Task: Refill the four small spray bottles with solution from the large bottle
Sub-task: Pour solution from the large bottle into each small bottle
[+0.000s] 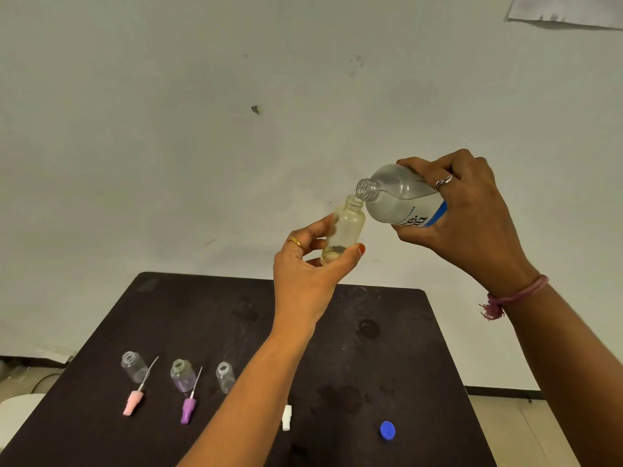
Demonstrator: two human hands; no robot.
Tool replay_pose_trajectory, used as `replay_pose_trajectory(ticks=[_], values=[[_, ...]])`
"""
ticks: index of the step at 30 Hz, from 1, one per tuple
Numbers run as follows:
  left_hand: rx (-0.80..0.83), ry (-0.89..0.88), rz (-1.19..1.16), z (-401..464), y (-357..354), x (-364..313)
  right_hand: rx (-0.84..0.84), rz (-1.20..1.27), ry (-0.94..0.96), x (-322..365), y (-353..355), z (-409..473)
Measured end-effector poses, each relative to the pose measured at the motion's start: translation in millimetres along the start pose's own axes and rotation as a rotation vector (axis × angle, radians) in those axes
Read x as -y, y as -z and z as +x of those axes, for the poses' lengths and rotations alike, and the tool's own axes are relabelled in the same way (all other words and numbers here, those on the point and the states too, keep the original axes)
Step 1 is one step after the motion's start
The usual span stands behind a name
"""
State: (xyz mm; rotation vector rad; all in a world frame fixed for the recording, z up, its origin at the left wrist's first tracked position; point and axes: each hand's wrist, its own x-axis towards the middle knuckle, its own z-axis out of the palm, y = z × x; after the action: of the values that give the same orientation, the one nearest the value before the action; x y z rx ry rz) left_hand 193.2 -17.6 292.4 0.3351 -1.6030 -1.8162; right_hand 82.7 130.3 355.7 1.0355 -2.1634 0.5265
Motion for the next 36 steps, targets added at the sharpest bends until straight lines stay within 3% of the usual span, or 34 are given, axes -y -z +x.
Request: replay_pose_trajectory(ticks=[36], values=[[0.006,0.007,-0.030,-5.0,-4.5,-0.6,0.000,-0.018,0.004,-2.3,5.7,-1.9]])
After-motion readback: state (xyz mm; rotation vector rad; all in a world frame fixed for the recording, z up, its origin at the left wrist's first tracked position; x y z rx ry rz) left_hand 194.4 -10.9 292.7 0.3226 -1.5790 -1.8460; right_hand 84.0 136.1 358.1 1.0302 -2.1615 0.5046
